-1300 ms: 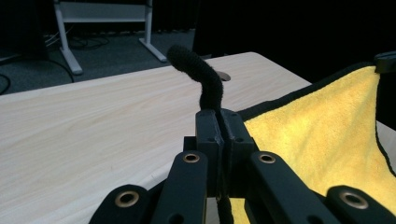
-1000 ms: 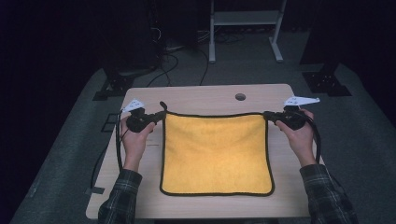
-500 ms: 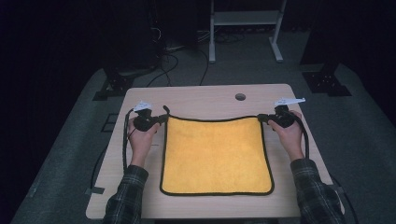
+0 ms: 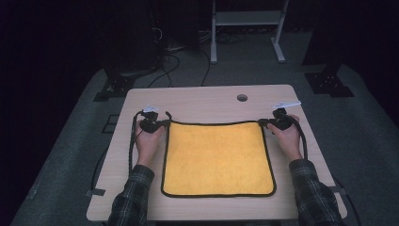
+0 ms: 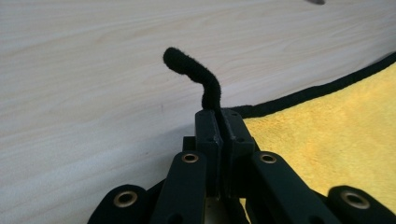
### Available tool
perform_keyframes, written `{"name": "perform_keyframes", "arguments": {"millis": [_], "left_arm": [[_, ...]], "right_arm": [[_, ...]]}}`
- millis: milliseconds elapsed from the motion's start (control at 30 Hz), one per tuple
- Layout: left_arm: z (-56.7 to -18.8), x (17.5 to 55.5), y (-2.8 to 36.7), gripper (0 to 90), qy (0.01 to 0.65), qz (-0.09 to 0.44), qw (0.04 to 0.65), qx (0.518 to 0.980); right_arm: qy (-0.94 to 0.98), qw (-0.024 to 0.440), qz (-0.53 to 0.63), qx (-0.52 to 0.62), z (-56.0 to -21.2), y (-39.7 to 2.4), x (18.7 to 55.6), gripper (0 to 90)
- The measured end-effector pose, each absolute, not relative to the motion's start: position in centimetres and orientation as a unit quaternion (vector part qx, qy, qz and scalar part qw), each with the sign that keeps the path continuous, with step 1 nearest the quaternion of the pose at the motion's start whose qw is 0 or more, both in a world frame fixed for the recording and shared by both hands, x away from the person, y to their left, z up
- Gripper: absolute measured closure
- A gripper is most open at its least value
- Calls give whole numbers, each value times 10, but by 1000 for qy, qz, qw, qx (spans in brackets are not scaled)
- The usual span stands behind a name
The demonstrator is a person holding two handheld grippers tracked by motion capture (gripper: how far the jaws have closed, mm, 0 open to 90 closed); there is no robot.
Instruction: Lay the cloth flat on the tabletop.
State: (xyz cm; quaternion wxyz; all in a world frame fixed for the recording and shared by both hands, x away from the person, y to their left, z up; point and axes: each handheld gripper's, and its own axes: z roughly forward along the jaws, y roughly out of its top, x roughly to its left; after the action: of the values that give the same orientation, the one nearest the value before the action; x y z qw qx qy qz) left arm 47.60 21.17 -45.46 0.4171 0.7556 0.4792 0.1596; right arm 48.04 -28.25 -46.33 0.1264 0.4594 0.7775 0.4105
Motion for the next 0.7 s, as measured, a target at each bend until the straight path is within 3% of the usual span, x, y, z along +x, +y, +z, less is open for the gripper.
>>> {"name": "perform_keyframes", "arguments": {"millis": [67,167,333,533,700], "left_arm": [[-455,477,211,846,481,163,410,758],[-455,476,211,781,484,167,410,755],[-446,471,219,603,485,163,422,748],[-435,454,223,512,475,164,417,757],[-432,436,225,461,471,160,417,761]], "right_arm": [[778,128,406,462,-466,-282,482,800],[773,140,405,467,-466,-282,482,682],[755,159,420,478,-457,-291,479,537],[756,147,411,487,-451,-307,469,471],[757,176,401,484,-448,-318,450,407]]}}
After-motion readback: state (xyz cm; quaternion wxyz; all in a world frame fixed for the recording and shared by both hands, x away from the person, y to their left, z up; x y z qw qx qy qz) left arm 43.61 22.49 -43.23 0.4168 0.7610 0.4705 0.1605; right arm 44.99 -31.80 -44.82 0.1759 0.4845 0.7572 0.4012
